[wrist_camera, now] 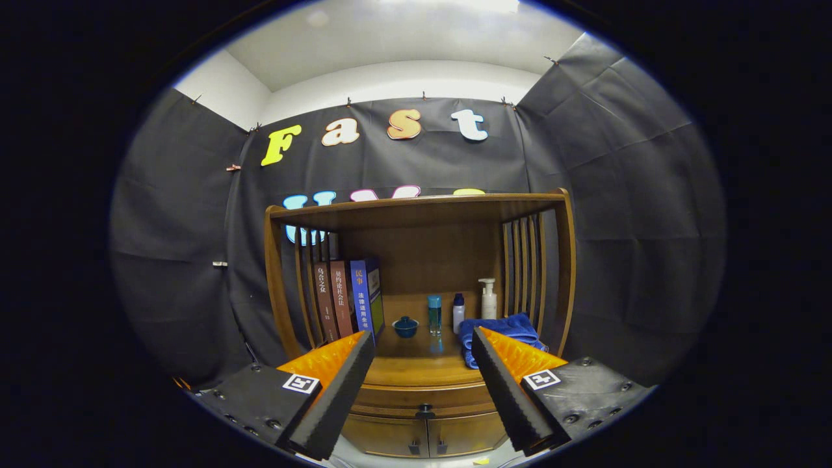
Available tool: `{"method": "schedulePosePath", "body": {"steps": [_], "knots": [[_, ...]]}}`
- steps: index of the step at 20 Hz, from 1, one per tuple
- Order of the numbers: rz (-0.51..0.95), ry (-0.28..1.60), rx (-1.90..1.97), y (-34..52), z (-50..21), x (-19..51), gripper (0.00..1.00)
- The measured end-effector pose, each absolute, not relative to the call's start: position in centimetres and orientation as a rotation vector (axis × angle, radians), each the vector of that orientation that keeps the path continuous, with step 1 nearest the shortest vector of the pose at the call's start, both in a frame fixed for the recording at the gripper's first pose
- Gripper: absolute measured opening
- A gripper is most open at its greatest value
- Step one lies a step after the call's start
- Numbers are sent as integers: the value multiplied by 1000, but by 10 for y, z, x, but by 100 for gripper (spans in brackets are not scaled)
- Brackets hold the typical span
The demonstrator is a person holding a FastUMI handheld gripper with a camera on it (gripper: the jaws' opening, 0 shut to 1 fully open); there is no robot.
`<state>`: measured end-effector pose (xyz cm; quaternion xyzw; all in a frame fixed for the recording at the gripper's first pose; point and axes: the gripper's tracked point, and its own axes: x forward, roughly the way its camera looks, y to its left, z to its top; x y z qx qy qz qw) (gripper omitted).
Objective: Pull open the drawer, take out the items inside it, and place them on the countertop above the cabinet.
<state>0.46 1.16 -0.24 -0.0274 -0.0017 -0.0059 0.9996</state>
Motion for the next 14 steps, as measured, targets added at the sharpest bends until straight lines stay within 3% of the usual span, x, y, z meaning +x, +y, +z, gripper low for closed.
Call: {"method": "schedulePosePath", "body": {"steps": [14], "knots": [[-16,-2,-59,11,-3,5,98]]}}
